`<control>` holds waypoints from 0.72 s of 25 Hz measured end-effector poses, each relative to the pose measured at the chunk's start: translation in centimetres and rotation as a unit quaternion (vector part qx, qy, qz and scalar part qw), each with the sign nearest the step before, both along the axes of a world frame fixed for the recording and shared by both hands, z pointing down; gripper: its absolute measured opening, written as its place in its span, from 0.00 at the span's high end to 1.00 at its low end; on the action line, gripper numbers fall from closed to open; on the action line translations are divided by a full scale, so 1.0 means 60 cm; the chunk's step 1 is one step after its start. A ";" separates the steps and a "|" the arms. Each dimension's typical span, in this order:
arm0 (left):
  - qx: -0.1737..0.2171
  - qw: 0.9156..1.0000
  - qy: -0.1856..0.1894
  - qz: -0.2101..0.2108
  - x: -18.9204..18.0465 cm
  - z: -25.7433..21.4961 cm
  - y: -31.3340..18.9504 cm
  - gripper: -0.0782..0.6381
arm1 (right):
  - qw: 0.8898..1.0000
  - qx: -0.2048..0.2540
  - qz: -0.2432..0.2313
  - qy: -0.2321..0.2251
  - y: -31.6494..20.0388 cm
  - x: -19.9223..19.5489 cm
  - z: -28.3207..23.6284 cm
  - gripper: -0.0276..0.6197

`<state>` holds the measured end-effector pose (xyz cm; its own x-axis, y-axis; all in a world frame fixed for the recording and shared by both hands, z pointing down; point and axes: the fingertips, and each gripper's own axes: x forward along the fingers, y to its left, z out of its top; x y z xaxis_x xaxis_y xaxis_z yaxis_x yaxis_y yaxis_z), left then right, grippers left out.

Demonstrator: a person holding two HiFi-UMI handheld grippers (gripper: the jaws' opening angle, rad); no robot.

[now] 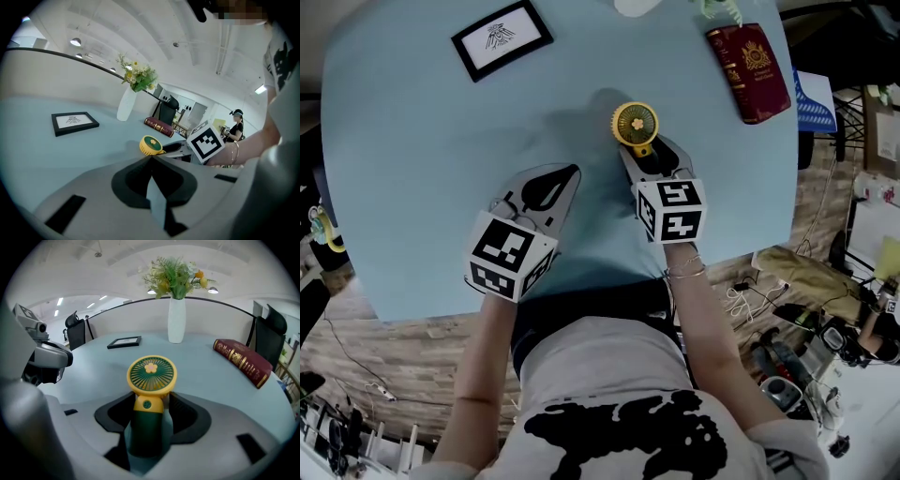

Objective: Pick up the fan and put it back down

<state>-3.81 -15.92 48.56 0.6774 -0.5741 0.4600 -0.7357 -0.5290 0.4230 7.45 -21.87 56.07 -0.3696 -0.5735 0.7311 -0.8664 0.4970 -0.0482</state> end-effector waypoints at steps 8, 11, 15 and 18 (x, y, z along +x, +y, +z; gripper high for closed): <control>0.001 1.000 -0.006 -0.006 -0.021 -0.007 0.021 0.88 | 1.000 0.019 -0.018 -0.015 0.022 -0.014 -0.038 0.60; 0.006 1.000 -0.009 -0.001 -0.022 -0.015 0.027 0.88 | 0.998 0.020 -0.024 -0.045 0.033 -0.030 -0.065 0.63; 0.018 1.000 -0.011 0.004 -0.022 -0.034 0.029 0.88 | 0.996 0.028 -0.037 -0.079 0.051 -0.053 -0.101 0.63; 0.028 1.000 -0.012 0.002 -0.023 -0.049 0.032 0.88 | 0.993 0.040 -0.045 -0.097 0.062 -0.066 -0.129 0.63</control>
